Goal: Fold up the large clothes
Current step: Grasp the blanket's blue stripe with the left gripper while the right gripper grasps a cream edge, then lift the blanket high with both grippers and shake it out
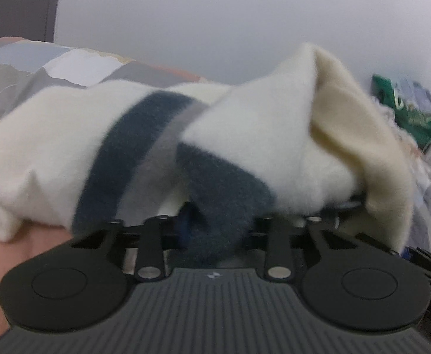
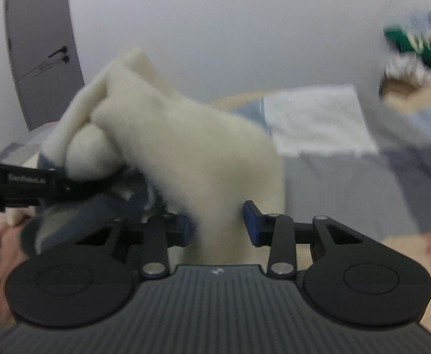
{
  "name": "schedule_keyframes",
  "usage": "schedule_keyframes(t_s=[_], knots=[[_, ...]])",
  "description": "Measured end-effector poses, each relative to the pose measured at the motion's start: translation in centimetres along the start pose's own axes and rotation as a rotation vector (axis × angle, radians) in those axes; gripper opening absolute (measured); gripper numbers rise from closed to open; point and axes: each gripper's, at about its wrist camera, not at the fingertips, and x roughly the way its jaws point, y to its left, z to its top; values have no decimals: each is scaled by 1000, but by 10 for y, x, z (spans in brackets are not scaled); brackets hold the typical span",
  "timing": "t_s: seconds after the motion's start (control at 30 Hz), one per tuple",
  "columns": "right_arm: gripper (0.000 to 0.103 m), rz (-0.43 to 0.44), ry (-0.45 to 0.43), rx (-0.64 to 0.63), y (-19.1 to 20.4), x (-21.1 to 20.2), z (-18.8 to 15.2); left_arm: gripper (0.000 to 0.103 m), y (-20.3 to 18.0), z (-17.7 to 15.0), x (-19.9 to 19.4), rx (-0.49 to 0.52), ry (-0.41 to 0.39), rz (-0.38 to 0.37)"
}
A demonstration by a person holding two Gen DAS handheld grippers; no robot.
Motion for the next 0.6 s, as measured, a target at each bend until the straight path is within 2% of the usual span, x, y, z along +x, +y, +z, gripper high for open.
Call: schedule_keyframes(t_s=[0.03, 0.1, 0.33, 0.4, 0.6], knots=[[32, 9, 11, -12, 3, 0, 1, 19, 3, 1, -3, -13, -15, -2], [18, 17, 44, -15, 4, -1, 3, 15, 9, 2, -13, -26, -50, -5], [13, -67, -48, -7, -10, -44, 18, 13, 27, 17, -86, -90, -227, -7], [13, -75, -97, 15, -18, -66, 25, 13, 31, 17, -111, -94, -283, -2], [13, -64, -230, 57, -27, -131, 44, 12, 47, 10, -196, -133, -384, 12]])
